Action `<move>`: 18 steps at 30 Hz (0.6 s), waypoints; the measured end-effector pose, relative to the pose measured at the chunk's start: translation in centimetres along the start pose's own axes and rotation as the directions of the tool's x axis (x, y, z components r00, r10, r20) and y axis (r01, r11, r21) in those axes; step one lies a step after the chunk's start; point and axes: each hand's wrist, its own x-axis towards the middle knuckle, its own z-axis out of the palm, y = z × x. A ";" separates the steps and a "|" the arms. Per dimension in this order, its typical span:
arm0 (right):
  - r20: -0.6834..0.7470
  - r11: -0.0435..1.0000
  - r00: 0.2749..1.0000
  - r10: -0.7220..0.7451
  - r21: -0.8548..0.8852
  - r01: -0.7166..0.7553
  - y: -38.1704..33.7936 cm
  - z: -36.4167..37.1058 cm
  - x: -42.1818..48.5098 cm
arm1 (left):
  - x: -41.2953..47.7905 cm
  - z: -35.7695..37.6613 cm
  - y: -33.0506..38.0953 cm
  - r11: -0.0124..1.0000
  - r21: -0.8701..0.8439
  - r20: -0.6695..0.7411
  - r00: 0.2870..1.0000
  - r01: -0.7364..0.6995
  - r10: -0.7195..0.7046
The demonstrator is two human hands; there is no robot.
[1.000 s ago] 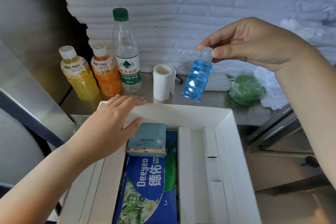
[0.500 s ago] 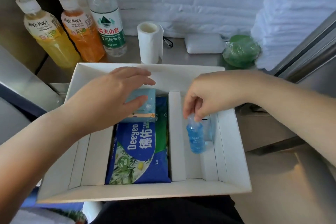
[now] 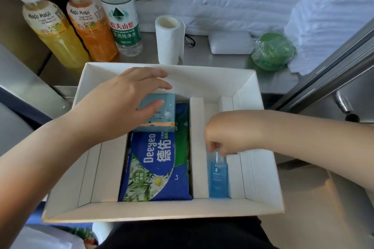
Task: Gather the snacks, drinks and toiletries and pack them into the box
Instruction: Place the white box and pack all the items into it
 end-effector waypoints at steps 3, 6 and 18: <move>-0.095 1.000 0.996 -0.002 0.007 0.002 0.7 -1.5 -1.0 | -0.2 -0.6 0.3 1.000 -0.002 -0.042 0.999 -0.027 0.027; -0.307 0.989 0.952 0.024 0.144 0.022 2.6 -5.8 -3.1 | 0.0 -1.5 0.2 0.999 -0.006 -0.094 0.995 -0.042 0.042; -0.605 0.951 0.765 0.221 0.307 -0.032 11.8 -14.5 7.3 | 0.8 -1.6 -0.4 0.999 -0.028 -0.170 0.985 0.037 -0.041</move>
